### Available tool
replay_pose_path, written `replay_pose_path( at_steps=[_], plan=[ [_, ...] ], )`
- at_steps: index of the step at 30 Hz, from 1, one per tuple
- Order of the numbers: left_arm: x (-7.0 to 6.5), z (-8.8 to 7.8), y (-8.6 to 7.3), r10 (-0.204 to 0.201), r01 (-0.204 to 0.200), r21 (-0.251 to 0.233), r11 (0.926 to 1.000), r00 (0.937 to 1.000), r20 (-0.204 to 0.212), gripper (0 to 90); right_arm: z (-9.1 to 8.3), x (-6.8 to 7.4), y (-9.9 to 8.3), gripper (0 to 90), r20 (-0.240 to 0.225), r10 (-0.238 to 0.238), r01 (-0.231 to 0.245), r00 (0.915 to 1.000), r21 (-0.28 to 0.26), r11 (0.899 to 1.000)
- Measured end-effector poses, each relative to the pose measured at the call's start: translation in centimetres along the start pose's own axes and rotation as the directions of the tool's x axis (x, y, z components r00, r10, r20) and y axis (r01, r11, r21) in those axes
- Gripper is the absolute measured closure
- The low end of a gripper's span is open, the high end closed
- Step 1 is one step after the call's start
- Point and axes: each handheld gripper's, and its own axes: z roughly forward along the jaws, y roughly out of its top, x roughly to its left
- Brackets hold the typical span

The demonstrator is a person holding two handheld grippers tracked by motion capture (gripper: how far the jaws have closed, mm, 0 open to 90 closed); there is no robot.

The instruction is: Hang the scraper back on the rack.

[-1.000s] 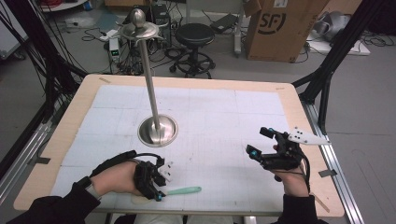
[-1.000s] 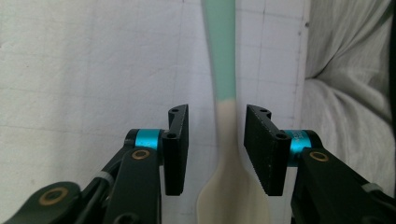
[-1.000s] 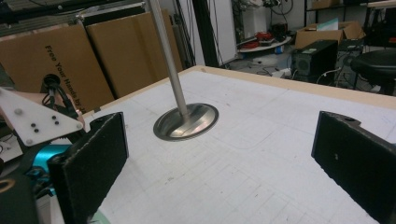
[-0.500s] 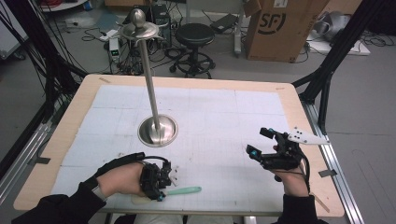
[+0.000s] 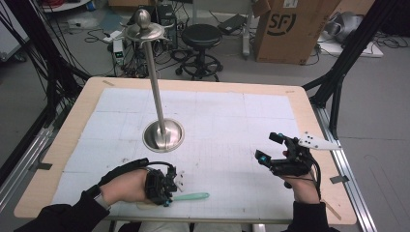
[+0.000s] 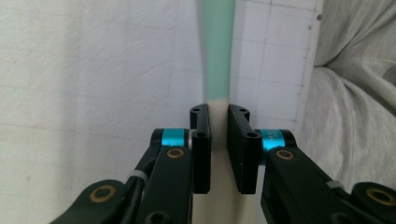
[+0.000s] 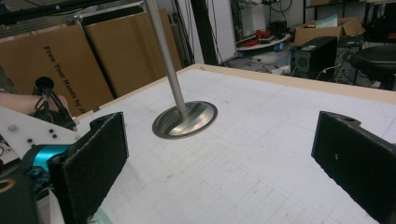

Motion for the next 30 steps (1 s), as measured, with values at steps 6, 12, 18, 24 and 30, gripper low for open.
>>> replay_pose_path(
  at_steps=[6, 12, 18, 24, 30],
  plan=[
    [0.1, -1.2, -1.5, -0.024, 0.019, -0.136, 0.9905, 0.9993, -0.029, 80.1, -0.2, 0.0, 0.1, 2.5, -0.017, 0.023, -0.024, 0.9996, -0.017, 1.000],
    [0.4, -2.8, -3.3, -0.097, 0.086, -0.308, 0.9475, 0.9951, -0.021, 80.0, -0.1, 0.0, 0.0, 2.5, -0.015, 0.021, -0.021, 0.9997, -0.011, 1.000],
    [-0.1, -4.4, -5.5, -0.166, 0.131, -0.495, 0.8588, 0.9858, -0.027, 80.0, 0.0, 0.1, 0.1, 2.5, -0.027, 0.022, -0.022, 0.9994, -0.019, 1.000],
    [0.4, -6.7, -7.4, -0.252, 0.187, -0.637, 0.7478, 0.9676, -0.012, 80.0, 0.2, 0.2, 0.0, 2.5, -0.027, 0.023, -0.023, 0.9994, -0.006, 1.000],
    [1.1, -7.8, -9.2, -0.329, 0.211, -0.751, 0.6252, 0.9443, -0.009, 80.1, 0.3, 0.1, 0.0, 2.5, -0.027, 0.019, -0.019, 0.9994, -0.006, 1.000]
  ],
)
